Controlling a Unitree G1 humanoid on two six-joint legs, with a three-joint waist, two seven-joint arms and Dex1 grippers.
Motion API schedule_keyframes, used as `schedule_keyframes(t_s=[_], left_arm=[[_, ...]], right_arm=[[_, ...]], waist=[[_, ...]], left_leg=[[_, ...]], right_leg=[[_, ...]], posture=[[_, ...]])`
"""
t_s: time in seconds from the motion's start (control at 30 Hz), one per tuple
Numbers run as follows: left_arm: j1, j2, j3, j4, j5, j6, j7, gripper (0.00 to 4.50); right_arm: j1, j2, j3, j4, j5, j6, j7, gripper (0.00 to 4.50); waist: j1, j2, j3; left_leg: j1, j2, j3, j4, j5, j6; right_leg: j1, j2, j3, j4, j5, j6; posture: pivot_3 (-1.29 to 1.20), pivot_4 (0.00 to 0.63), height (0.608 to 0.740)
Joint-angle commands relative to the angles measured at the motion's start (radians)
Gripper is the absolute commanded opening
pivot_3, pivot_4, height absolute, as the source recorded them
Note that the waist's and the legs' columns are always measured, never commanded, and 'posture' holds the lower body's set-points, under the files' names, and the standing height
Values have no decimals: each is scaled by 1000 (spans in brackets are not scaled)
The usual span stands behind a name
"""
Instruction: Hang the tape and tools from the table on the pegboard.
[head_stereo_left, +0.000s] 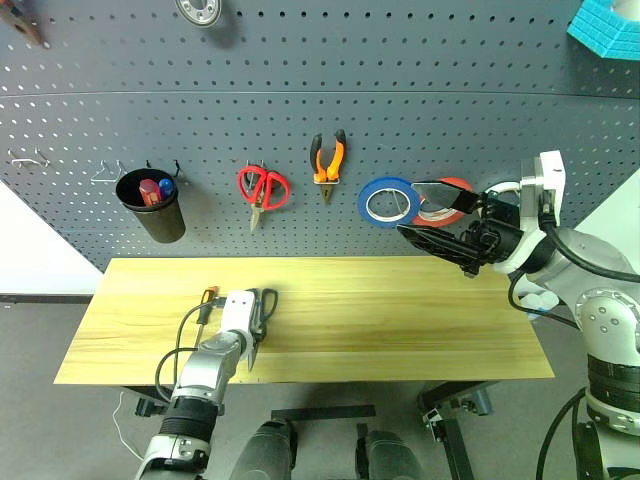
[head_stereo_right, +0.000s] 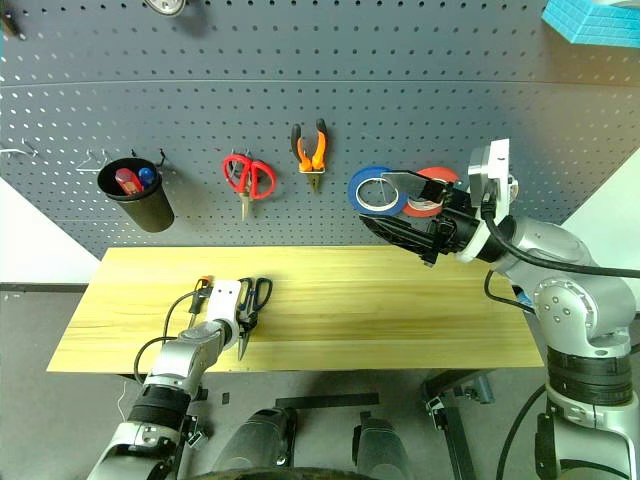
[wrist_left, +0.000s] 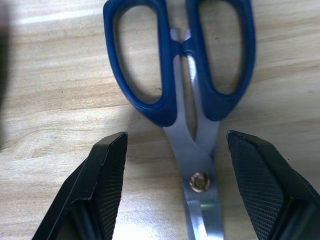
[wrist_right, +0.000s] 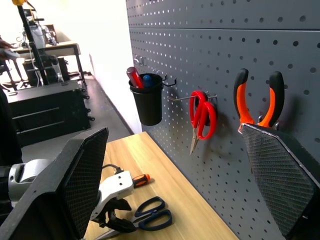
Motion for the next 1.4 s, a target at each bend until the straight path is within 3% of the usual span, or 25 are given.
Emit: schedule_keyframes(t_s=[0.03, 0.33, 0.83, 0.97, 1.13, 1.23, 1.4], left_arm=[[-25, -7, 12, 43, 9, -13, 7, 3320], [-82, -55, 19, 184, 1, -43, 3, 3320], [-79, -106, 127, 204, -28, 70, 74, 3320], [-72, -112, 116, 208, -14, 124, 99, 2437], [-70, -121, 120, 201, -12, 167, 111, 892], [-70, -125, 122, 203, -11, 181, 116, 659], [-69, -130, 121, 196, -10, 186, 120, 654]], right_arm=[[-12, -5, -21, -36, 12, -14, -10, 4471], [-4, -20, -45, -62, 27, 1, -44, 4471], [4, -27, -56, -67, 28, 0, -72, 4471], [-3, -22, -49, -62, 23, -4, -74, 4500], [-13, -19, -41, -55, 18, -8, -74, 4500], [-19, -17, -38, -52, 15, -12, -75, 4500], [-15, -13, -37, -54, 13, -16, -79, 4500]], waist=[[0, 0, 0], [-1, 6, -4], [-12, 10, -6], [-27, 13, -8], [-28, 18, -11], [-28, 18, -11], [-28, 18, -11]], left_leg=[[0, 0, 0, 0, 0, 0], [1, -1, 0, 1, 0, 0], [2, -1, 0, 2, 0, 0], [3, -1, 0, 2, 0, 0], [8, -2, 0, 1, 0, 0], [15, -3, -1, 1, -1, 1], [18, -6, -1, 0, -2, 3]], right_leg=[[0, 0, 0, 0, 0, 0], [1, -1, 0, 1, 0, 0], [2, -1, 0, 2, 0, 0], [4, -1, 0, 2, 0, 1], [8, -1, 0, 1, -1, 1], [16, -1, 0, 0, -1, 2], [17, -5, 0, -3, -3, 5]], posture=[[19, 132, 738], [-20, 143, 738], [-24, 152, 738], [-21, 147, 738], [-20, 143, 738], [-18, 139, 738], [-19, 134, 738]])
